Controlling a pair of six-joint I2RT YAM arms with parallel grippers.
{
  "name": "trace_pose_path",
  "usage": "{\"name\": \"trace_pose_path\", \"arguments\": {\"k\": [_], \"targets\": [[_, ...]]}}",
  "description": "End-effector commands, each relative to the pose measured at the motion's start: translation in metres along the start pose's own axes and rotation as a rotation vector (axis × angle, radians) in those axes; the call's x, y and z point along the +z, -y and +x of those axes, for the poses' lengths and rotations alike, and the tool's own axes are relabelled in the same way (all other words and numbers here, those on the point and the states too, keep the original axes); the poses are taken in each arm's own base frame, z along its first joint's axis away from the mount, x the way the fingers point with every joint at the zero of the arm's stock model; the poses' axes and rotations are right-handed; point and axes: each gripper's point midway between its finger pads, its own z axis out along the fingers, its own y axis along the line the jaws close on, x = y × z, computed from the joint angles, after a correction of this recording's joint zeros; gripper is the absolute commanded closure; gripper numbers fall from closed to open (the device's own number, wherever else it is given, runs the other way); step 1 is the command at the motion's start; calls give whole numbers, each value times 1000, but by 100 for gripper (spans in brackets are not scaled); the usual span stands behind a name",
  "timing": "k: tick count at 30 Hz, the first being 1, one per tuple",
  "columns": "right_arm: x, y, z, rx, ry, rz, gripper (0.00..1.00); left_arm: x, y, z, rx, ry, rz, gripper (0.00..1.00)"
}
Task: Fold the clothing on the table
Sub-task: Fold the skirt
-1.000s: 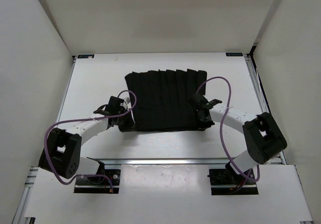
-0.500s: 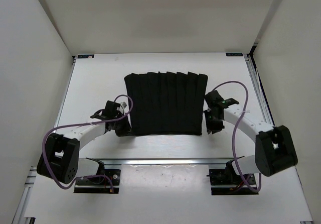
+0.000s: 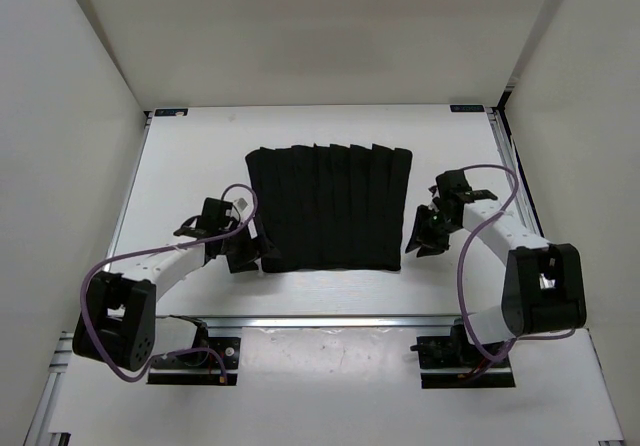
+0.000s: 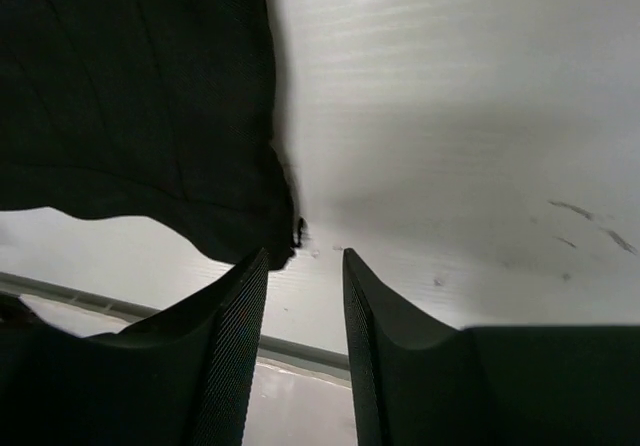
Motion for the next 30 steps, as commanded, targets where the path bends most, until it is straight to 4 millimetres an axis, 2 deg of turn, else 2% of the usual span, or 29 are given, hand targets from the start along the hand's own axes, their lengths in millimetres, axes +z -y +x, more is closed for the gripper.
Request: {"name": "trace_pose_path", "arguments": {"k": [1,3,7,11,15,18,20,21,27,30], "targets": [[9,-20,-2,42,-10,-114,58,-6,20,-20,-38,61,123,8],[12,-26,-3,45,-7,-146,59,-4,10,-26,-55,86,82,13],[18,-25,3,81,-21,-166,59,-3,-8,-35,-85,122,5,19],[21,-20,4,83,-13,-145,59,1,-16,-27,-95,109,-24,24],[22,-12,6,117,-2,-133,59,6,-19,-13,-108,89,-13,36],[25,-13,8,125,12,-152,58,11,-21,-5,-135,70,11,57],[31,-10,13,151,-4,-155,59,14,-21,-4,-158,71,25,81],[32,-10,12,161,-1,-163,59,16,-22,-3,-162,66,20,85],[39,-20,10,166,-15,-207,59,21,-16,0,-151,51,41,80],[41,-26,6,166,-5,-226,59,22,-16,0,-146,52,43,86]]}}
